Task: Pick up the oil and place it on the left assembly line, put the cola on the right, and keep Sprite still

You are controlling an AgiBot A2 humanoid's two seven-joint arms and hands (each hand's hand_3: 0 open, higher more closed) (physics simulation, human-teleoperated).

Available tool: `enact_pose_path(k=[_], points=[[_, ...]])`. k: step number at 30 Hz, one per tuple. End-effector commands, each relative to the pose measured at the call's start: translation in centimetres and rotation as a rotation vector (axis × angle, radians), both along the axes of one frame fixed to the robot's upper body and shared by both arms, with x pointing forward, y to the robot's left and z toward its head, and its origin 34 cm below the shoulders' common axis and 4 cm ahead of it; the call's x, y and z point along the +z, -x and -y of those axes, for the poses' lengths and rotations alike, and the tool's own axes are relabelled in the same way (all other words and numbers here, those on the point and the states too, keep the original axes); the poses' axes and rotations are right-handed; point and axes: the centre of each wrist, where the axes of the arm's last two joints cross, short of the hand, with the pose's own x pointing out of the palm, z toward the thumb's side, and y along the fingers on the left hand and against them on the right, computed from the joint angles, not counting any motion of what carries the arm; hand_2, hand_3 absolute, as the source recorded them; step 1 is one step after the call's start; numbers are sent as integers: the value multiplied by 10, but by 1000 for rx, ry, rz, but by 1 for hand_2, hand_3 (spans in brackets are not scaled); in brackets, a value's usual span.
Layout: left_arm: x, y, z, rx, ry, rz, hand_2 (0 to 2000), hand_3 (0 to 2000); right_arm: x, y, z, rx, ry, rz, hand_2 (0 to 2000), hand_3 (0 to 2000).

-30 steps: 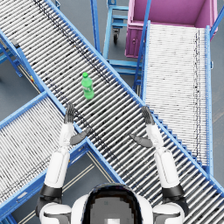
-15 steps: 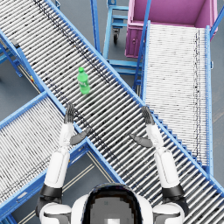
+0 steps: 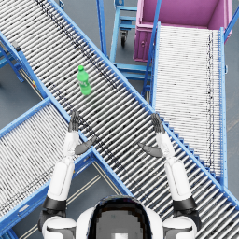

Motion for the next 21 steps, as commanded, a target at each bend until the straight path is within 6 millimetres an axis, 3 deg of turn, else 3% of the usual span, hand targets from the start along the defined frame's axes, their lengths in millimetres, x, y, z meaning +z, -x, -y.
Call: enact_pose_path(k=[1,21], points=[[0,0,0,0,0,0,0,0,0,0,0,0,0,0,0,0],[0,0,0,0,0,0,0,0,0,0,0,0,0,0,0,0]])
